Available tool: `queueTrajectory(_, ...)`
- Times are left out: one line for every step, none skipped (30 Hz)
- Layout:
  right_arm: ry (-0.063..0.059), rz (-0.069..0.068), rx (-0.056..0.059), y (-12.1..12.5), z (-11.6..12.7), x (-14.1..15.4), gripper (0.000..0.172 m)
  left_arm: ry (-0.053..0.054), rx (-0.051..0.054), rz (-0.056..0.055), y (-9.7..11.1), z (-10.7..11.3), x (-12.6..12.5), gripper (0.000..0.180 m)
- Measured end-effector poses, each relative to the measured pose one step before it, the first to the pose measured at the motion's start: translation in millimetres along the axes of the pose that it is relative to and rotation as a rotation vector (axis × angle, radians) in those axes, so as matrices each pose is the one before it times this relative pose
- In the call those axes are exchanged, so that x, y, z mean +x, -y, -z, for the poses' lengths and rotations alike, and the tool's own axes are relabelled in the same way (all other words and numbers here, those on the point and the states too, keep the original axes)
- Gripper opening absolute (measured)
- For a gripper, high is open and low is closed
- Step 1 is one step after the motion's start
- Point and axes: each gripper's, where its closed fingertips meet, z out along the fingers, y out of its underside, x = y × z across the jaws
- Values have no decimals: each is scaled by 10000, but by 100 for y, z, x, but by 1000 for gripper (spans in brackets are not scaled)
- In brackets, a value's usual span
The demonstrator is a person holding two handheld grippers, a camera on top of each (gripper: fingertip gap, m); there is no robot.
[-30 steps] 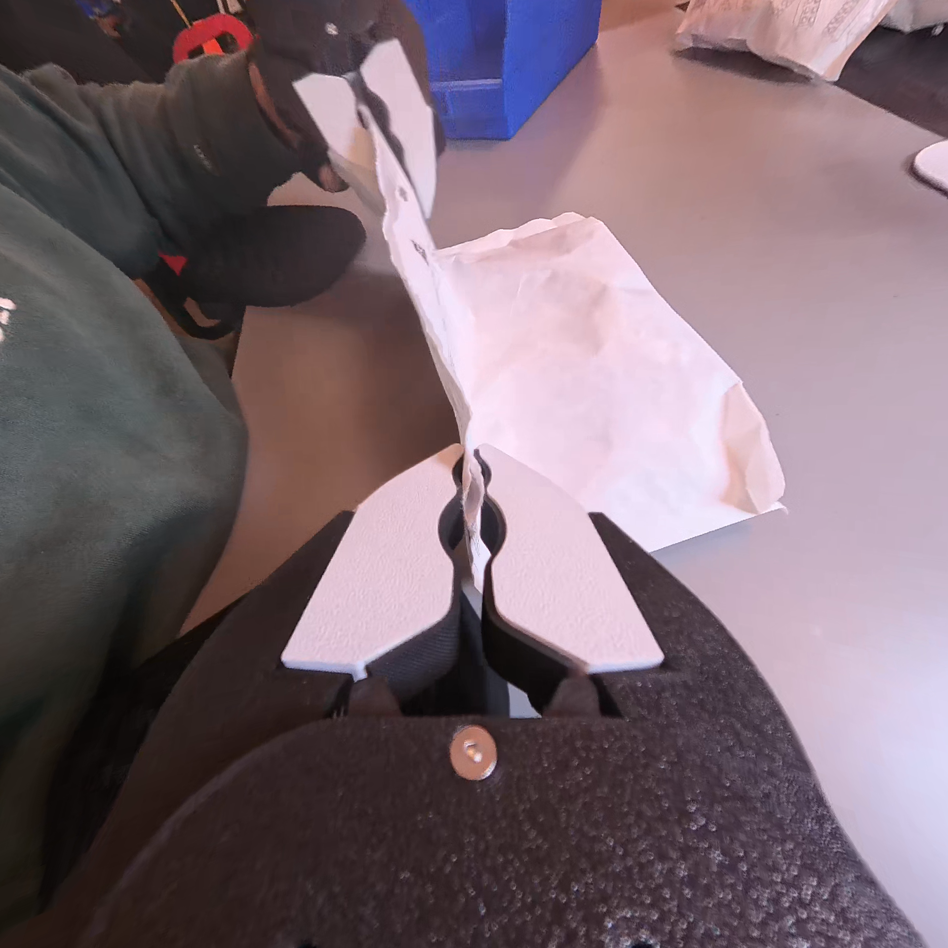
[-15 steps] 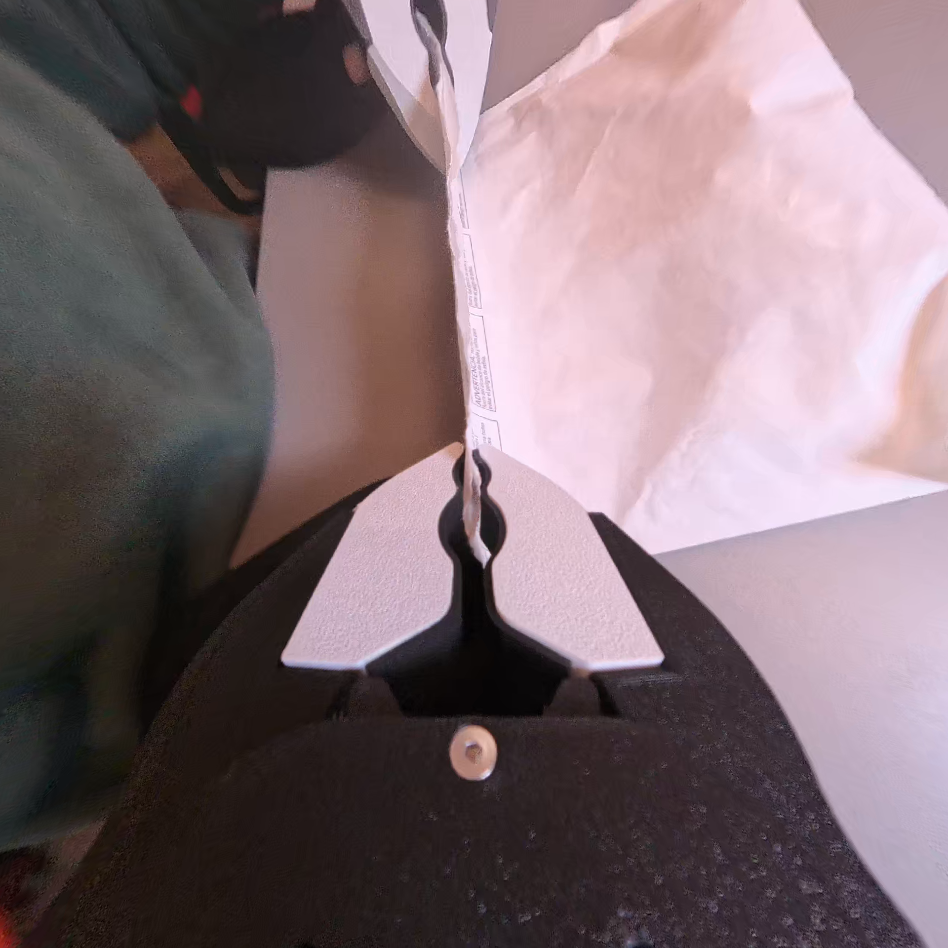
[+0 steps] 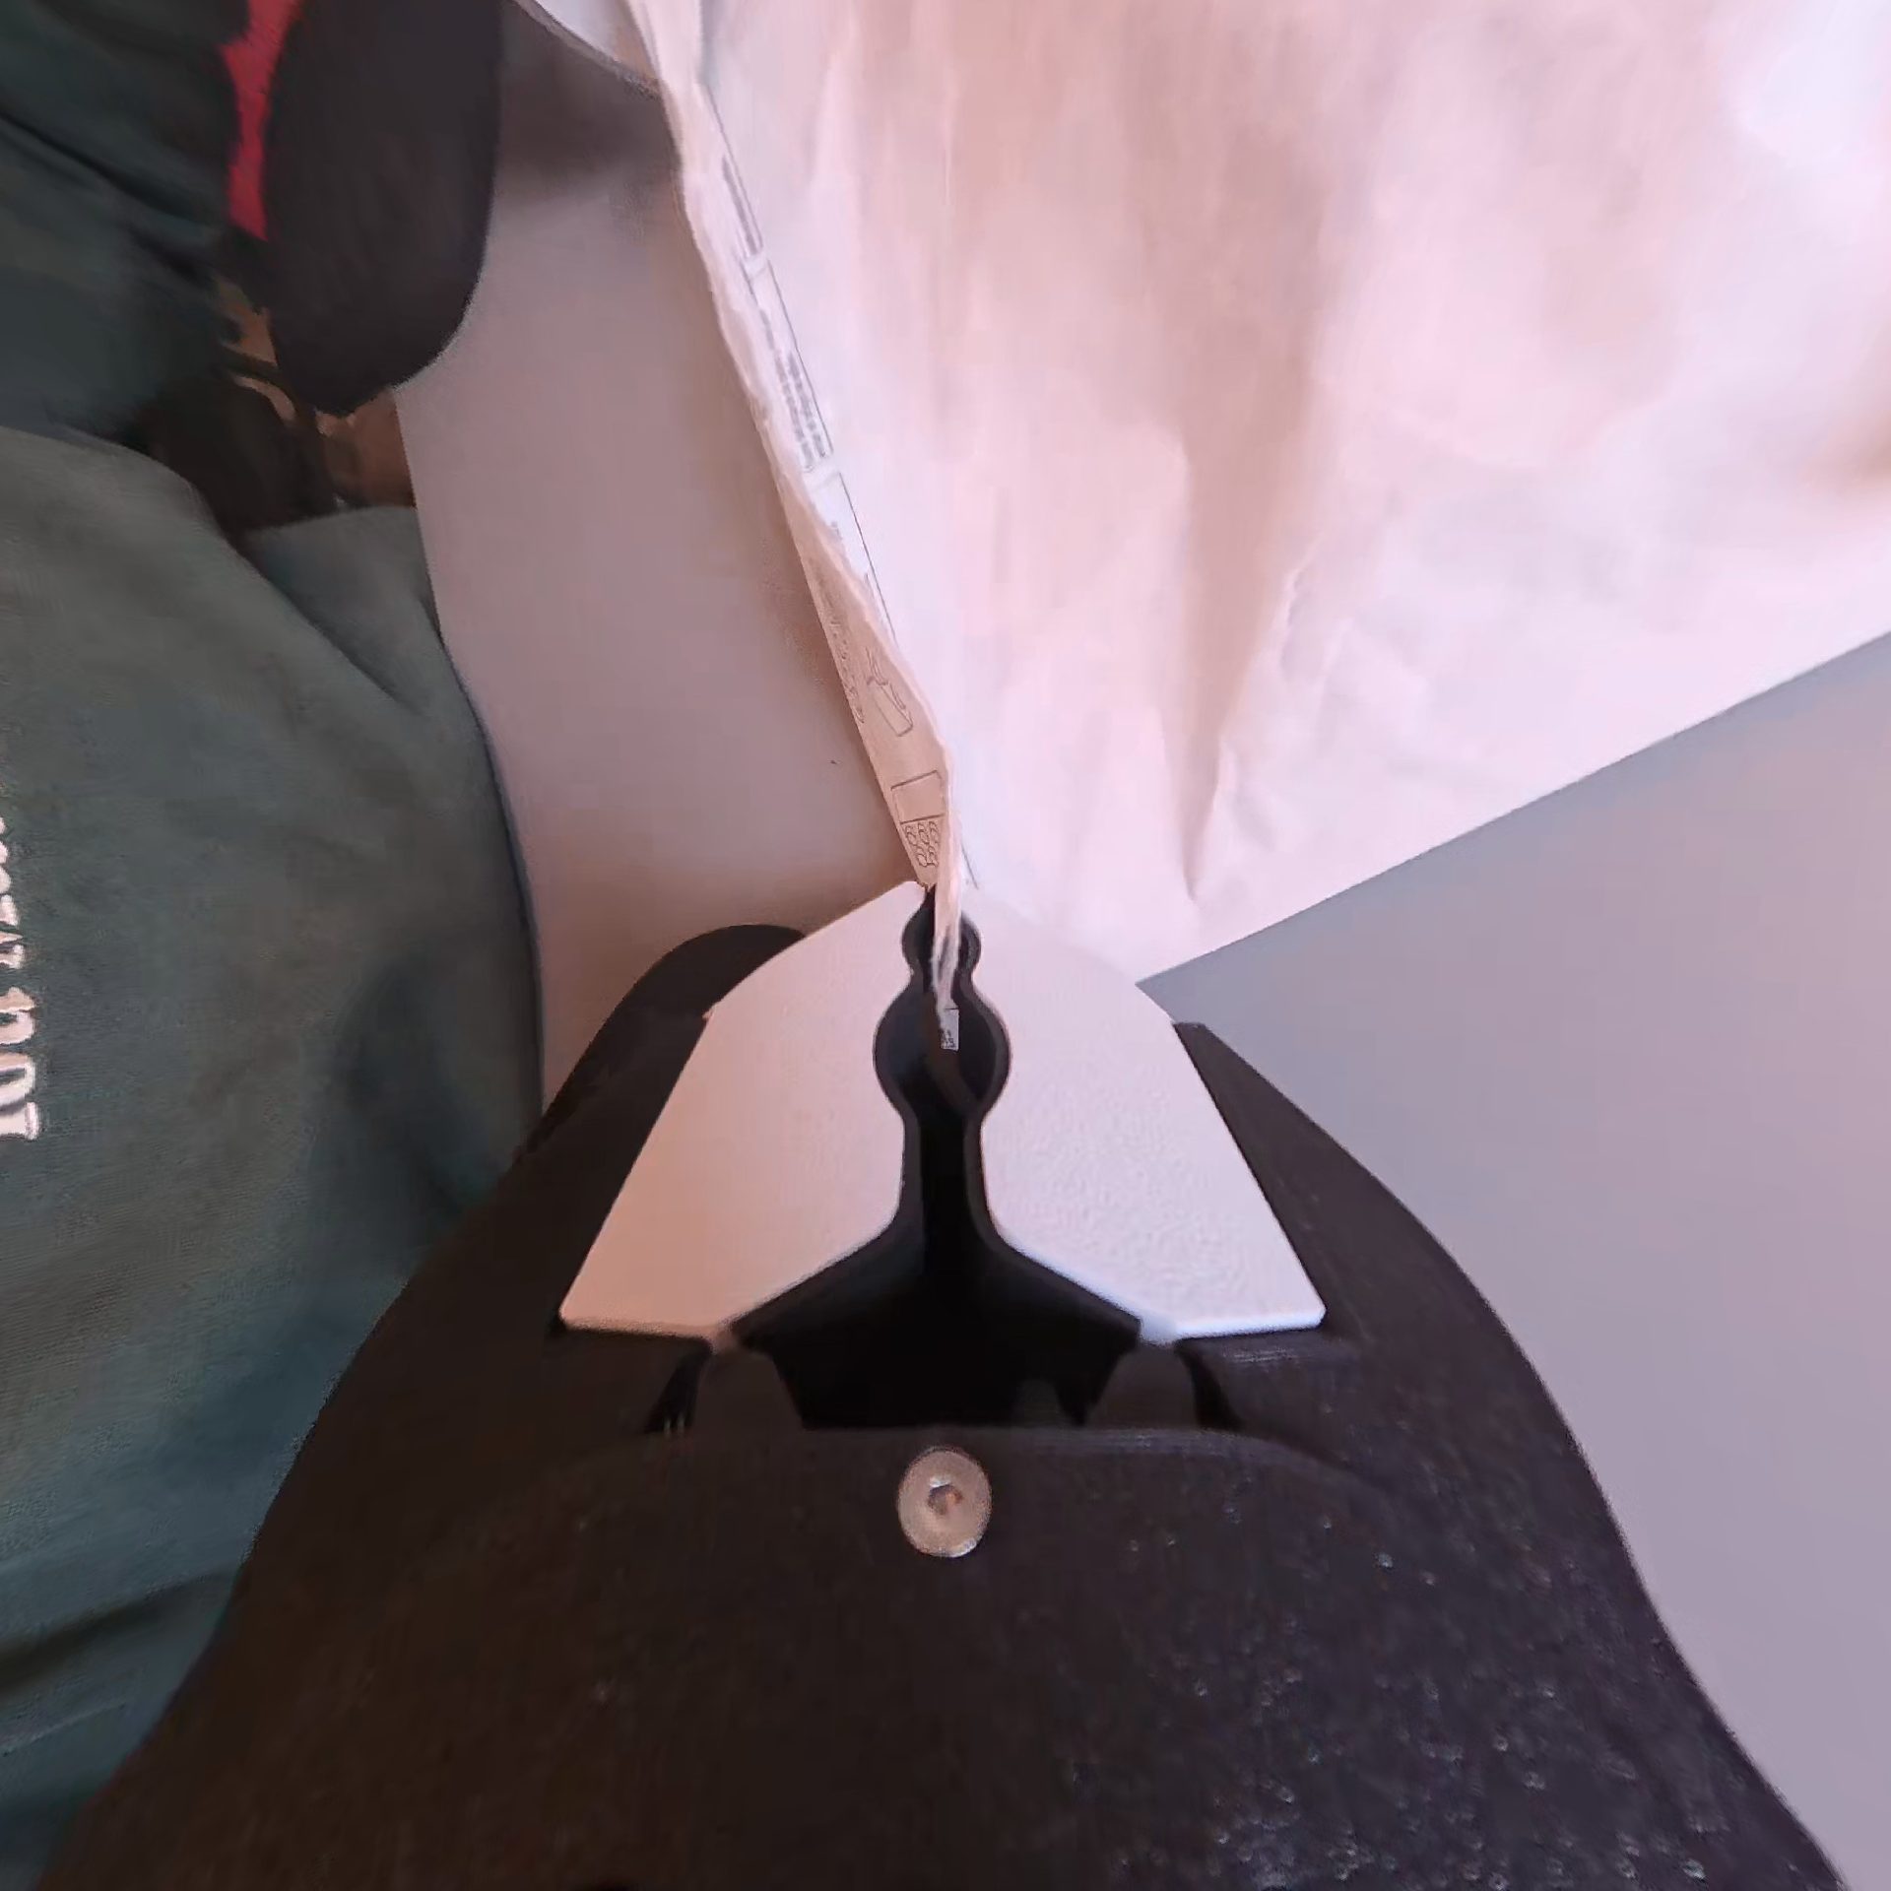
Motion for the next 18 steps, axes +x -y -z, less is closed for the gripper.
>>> queueTrajectory(62,-98,-140,-87,-29,34,1,-15,-3,153,-195,211,-289,1)
queueTrajectory(82,-136,-154,-34,-81,15,1,-37,110,218,-20,216,-303,1)
queueTrajectory(45,-62,-194,-20,-110,1,0,-119,140,256,107,91,-112,1)
queueTrajectory(18,6,-222,-4,-87,-37,1,-9,-83,123,-128,-60,-146,1)
queueTrajectory(12,-11,-231,-14,-42,-23,1,-7,-66,-28,-25,-1,-5,1)
queueTrajectory(31,-39,-210,-7,-20,-14,1,79,-153,-57,-54,-28,-96,1)
queueTrajectory(74,-63,-153,-1,-28,-26,1,153,-202,-46,-31,-44,-167,1)
queueTrajectory(113,-89,-87,8,-17,-23,1,257,-237,-92,-20,-46,-228,1)
queueTrajectory(145,-105,-21,4,-7,-10,1,181,-256,-125,-6,1,-50,1)
queueTrajectory(163,-113,37,2,15,-10,1,199,-255,-159,-21,-14,-47,1)
queueTrajectory(152,-105,79,3,11,-6,1,194,-210,-136,-3,-6,-72,1)
queueTrajectory(104,-63,105,14,27,19,1,105,-158,-83,6,-18,-58,1)
queueTrajectory(33,-14,108,14,57,41,1,-24,-125,22,-8,-11,-8,1)
queueTrajectory(-39,32,85,-10,83,46,1,-82,-94,53,-21,1,6,1)
queueTrajectory(-106,97,72,-30,124,75,2,-71,-90,60,-6,-15,-7,1)
queueTrajectory(-166,145,102,-27,171,116,2,-2,-111,-9,-19,-3,-5,1)
queueTrajectory(-228,168,158,15,220,173,3,65,-130,-48,-13,-10,-8,1)
queueTrajectory(-283,232,193,29,226,198,5,112,-137,-62,-4,-17,-13,1)
